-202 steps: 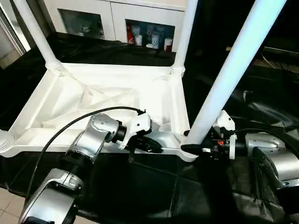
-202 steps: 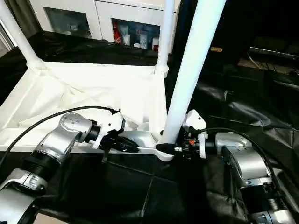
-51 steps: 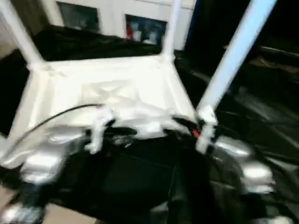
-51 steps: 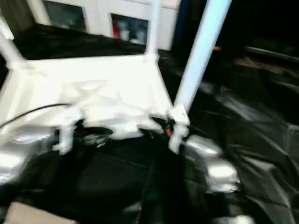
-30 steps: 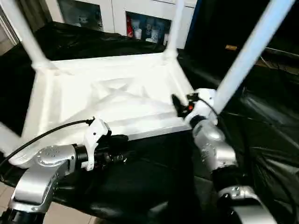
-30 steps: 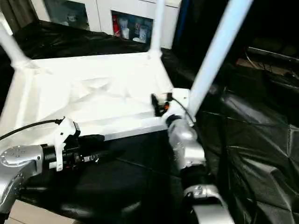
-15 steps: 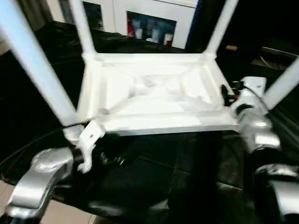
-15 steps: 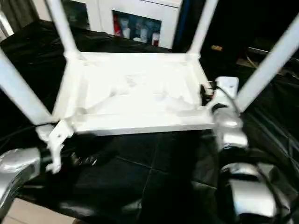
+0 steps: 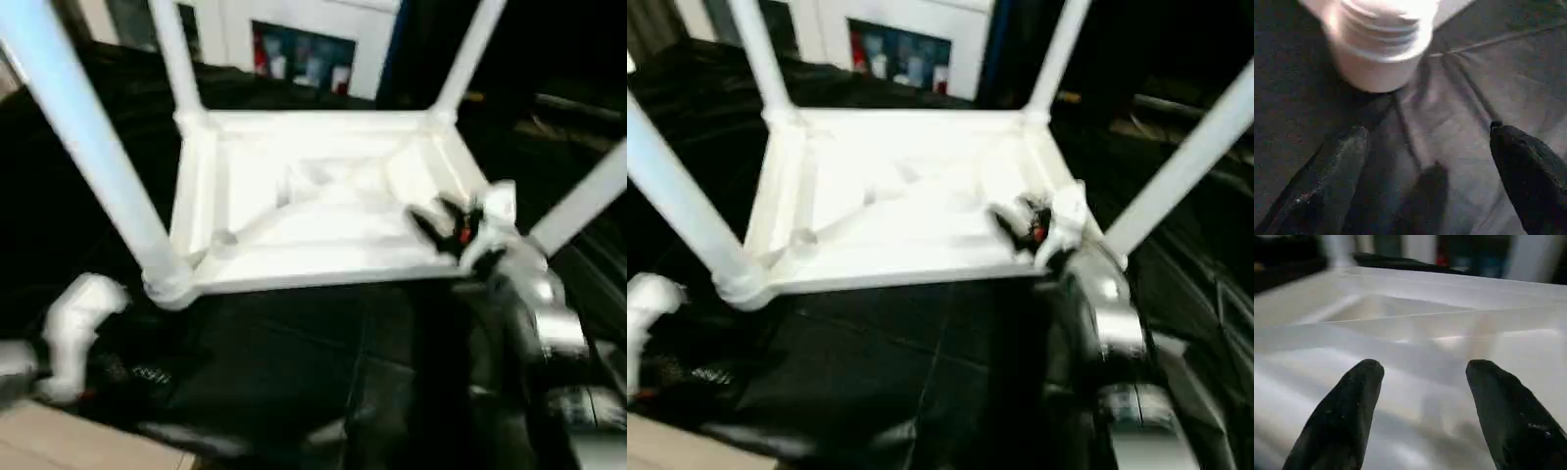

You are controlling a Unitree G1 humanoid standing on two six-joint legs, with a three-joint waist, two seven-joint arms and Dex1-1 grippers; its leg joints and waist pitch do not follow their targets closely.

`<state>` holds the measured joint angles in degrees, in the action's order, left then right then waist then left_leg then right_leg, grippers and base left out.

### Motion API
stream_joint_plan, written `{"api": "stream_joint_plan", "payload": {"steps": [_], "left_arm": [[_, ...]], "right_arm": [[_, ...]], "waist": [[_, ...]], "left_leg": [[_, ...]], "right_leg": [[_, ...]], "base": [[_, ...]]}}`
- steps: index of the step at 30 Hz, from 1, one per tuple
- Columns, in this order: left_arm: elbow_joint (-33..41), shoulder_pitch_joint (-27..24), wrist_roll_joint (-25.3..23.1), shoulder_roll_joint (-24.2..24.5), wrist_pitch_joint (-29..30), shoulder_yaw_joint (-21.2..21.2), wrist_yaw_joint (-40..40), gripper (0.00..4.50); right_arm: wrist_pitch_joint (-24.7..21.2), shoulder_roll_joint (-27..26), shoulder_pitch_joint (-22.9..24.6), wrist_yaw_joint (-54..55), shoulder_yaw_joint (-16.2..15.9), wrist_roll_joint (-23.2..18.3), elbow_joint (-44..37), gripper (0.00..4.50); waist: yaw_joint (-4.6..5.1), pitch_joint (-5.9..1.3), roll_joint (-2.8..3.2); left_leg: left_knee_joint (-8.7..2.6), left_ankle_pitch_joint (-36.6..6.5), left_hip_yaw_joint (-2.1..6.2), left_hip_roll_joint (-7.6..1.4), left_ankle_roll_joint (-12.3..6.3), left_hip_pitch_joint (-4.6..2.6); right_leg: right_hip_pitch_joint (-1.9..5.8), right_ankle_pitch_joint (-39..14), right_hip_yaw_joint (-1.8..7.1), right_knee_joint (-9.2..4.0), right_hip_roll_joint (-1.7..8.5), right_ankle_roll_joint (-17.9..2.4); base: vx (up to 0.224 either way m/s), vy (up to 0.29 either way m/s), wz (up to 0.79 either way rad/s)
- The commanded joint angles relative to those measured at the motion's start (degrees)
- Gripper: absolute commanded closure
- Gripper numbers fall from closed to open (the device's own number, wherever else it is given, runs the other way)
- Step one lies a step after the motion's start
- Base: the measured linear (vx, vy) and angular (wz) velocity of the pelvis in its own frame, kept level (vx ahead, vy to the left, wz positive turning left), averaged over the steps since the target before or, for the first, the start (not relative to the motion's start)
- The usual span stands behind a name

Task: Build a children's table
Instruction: Rotate table base

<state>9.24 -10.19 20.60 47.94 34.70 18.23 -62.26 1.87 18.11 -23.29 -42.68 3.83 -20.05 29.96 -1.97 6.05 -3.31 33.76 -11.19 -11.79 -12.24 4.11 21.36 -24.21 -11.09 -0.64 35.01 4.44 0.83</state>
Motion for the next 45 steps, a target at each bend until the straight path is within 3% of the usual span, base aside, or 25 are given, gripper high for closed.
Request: {"api": "stream_joint_plan", "payload": {"steps": [1, 2, 5, 7, 8, 10, 14, 15, 17, 18, 20, 23, 27, 28, 29, 31, 34, 38, 45], "left_arm": [[-4.15, 2.15, 2.08, -0.34, -3.72, 5.03, 0.58, 0.09], [-4.98, 2.76, 2.73, -0.59, -4.51, 6.07, 0.55, 0.09], [-7.56, 5.87, 6.74, -2.43, -7.54, 10.23, 0.12, 0.09], [-6.8, 7.89, 9.32, -4.38, -8.27, 10.6, -0.22, 0.09], [-6.37, 8.5, 10.02, -5.05, -8.31, 10.5, -0.22, 0.09], [-5.39, 10.76, 11.69, -7.53, -7.64, 9.53, 0.75, 0.09], [-5.56, 14.53, 11.72, -10.57, -8.73, 5.77, 2.13, 0.09], [-5.99, 16.11, 11.52, -11.64, -9.36, 4.39, 2.26, 0.09], [-7.68, 19.3, 11.22, -13.76, -11.08, 3.45, 3.38, 0.09], [-7.68, 19.3, 11.22, -13.76, -11.08, 3.45, 3.38, 0.09], [-8.32, 20.47, 11.05, -14.39, -11.61, 2.8, 3.75, 0.09], [-6.5, 20.89, 11.73, -15.08, -10.27, 0.29, 2.76, 0.09], [-0.3, 20.31, 15.37, -15.27, -3.48, -4.61, 1.61, 0.09], [1.9, 19.91, 17.04, -14.7, -0.53, -6.51, 0.65, 0.09], [3.02, 19.76, 18.18, -14.4, 1.09, -7.59, 0.18, 0.09], [5.31, 19.95, 20.28, -14.53, 4.09, -9.97, 0.06, 0.09], [6.31, 21.85, 20.82, -15.85, 5.55, -12.67, 0.6, 0.09], [6.21, 24.16, 20.94, -17.84, 5.91, -14.83, 0.73, 0.09], [9.61, 27.17, 26.74, -21.68, 11.2, -18.5, 2.56, 0.09]], "right_arm": [[-4.1, 4.3, 4.75, -6.24, 0.98, -4.11, -7.85, 1.45], [-4.65, 5.07, 5.78, -7.16, 1.01, -4.27, -8.7, 1.45], [-6.2, 8.82, 10.11, -9.59, 1.42, -3.08, -10.57, 1.45], [-8.67, 10.48, 11.7, -9.33, 2.58, -3.48, -10.65, 1.45], [-9.24, 10.91, 12.08, -9.31, 2.95, -3.63, -10.59, 1.45], [-8.84, 12.56, 13.13, -10.15, 3.47, -3.21, -10.58, 1.45], [-9.62, 16.45, 15.1, -12.57, 3.54, -2.89, -12.12, 1.45], [-9.87, 18.28, 15.76, -13.41, 3.42, -2.2, -12.36, 1.45], [-10.71, 19.96, 15.67, -12.1, 3.72, -0.74, -11.3, 1.45], [-10.71, 19.96, 15.67, -12.1, 3.72, -0.74, -11.3, 1.45], [-11.71, 20.06, 15.21, -10.57, 3.81, 0.08, -10.61, 1.45], [-11.46, 19.63, 13.9, -5.74, 2.04, 4.51, -7.79, 1.45], [-10.69, 15.84, 8.96, 6.59, 0.86, 9.57, 0.0, 1.45], [-10.52, 14.14, 7.34, 8.93, 1.01, 9.71, 1.48, 1.45], [-10.31, 13.2, 6.5, 9.93, 0.95, 9.87, 2.17, 1.45], [-9.49, 10.87, 4.5, 12.07, 0.56, 10.58, 3.94, 1.45], [-9.05, 7.4, 1.89, 13.35, -0.35, 10.93, 5.98, 1.45], [-7.92, 3.24, -0.26, 14.04, -3.05, 12.71, 6.98, 1.45], [-5.67, -3.56, -2.5, 12.11, -8.67, 14.81, 8.38, 1.45]], "waist": [[-0.06, -3.22, 1.32], [-0.5, -3.14, 1.59], [-0.68, -3.05, 1.06], [-0.91, -3.09, 0.94], [-0.97, -3.22, 0.81], [-0.85, -3.38, 0.6], [-1.0, -3.68, 0.42], [-1.06, -3.66, 0.7], [-0.9, -3.78, 0.4], [-0.88, -3.72, 0.57], [-0.64, -3.91, 0.34], [-0.32, -3.87, 0.38], [-0.18, -3.67, 0.68], [-0.23, -3.66, 1.15], [-0.15, -3.6, 0.91], [-0.21, -3.65, 1.06], [-0.13, -3.59, 1.14], [0.03, -3.45, 1.06], [0.65, -3.26, 0.96]], "left_leg": [[-4.26, -9.12, 0.01, -0.77, -4.08, -1.6], [-4.35, -11.0, -0.08, -0.85, -3.53, -2.08], [-4.67, -13.94, 0.32, -0.67, -1.49, -1.56], [-4.6, -14.81, 0.31, -0.7, -1.04, -1.84], [-4.53, -14.27, 0.31, -0.65, -0.98, -1.63], [-4.42, -12.79, 0.37, -0.66, -1.29, -1.28], [-3.78, -8.85, 0.27, -0.54, -2.92, -1.23], [-3.79, -8.33, 0.29, -0.53, -3.18, -1.17], [-3.55, -7.43, 0.26, -0.43, -3.67, -1.05], [-3.57, -7.3, 0.31, -0.37, -3.74, -0.99], [-3.43, -6.35, 0.4, -0.37, -4.16, -0.92], [-3.34, -6.21, 0.3, -0.33, -4.13, -1.03], [-3.47, -6.73, 0.24, -0.31, -2.74, -1.16], [-3.43, -6.7, 0.29, -0.31, -2.31, -1.2], [-3.47, -7.21, 0.15, -0.32, -2.2, -1.26], [-3.4, -7.08, 0.08, -0.3, -1.96, -1.28], [-3.44, -6.62, 0.12, -0.22, -2.17, -1.12], [-3.59, -8.29, 0.25, -0.18, -0.8, -0.92], [-3.73, -10.22, 0.39, -0.19, 0.4, -0.81]], "right_leg": [[2.2, -4.43, 1.35, -3.22, 1.19, -14.94], [1.92, -5.91, 1.41, -3.55, 1.12, -14.36], [2.41, -10.39, 1.37, -3.91, 1.51, -13.78], [2.16, -12.2, 1.52, -4.15, 1.71, -13.57], [2.3, -11.92, 1.56, -4.05, 1.72, -13.69], [2.5, -10.66, 1.51, -3.81, 1.78, -13.6], [2.82, -5.92, 1.5, -3.4, 1.7, -14.06], [2.84, -5.42, 1.49, -3.34, 1.71, -14.09], [3.0, -4.41, 1.42, -3.28, 1.64, -14.58], [2.98, -4.48, 1.4, -3.33, 1.62, -14.64], [3.14, -3.06, 1.31, -3.09, 1.61, -15.14], [3.02, -3.63, 1.26, -3.17, 1.55, -15.64], [2.81, -4.71, 1.17, -3.23, 1.54, -16.29], [2.74, -3.93, 1.24, -2.85, 1.54, -16.57], [2.66, -3.79, 1.22, -2.91, 1.42, -16.68], [2.71, -2.74, 1.24, -2.63, 1.32, -16.64], [2.87, -2.12, 1.28, -2.61, 1.29, -16.49], [3.02, -5.49, 1.4, -2.87, 1.53, -15.18], [2.75, -8.28, 1.49, -3.02, 1.41, -14.01]], "base": [[0.0, 0.0, 0.0], [0.0, 0.0, 0.0], [0.0, 0.0, 0.0], [0.0, 0.0, 0.0], [0.0, 0.0, 0.0], [0.0, 0.0, 0.0], [0.0, 0.0, 0.0], [0.0, 0.0, 0.0], [0.0, 0.0, 0.0], [0.0, 0.0, 0.0], [0.0, 0.0, 0.0], [0.0, 0.0, 0.0], [0.0, 0.0, 0.0], [0.0, 0.0, 0.0], [0.0, 0.0, 0.0], [0.0, 0.0, 0.0], [0.0, 0.0, 0.0], [0.0, 0.0, 0.0], [0.0, 0.0, 0.0]]}}
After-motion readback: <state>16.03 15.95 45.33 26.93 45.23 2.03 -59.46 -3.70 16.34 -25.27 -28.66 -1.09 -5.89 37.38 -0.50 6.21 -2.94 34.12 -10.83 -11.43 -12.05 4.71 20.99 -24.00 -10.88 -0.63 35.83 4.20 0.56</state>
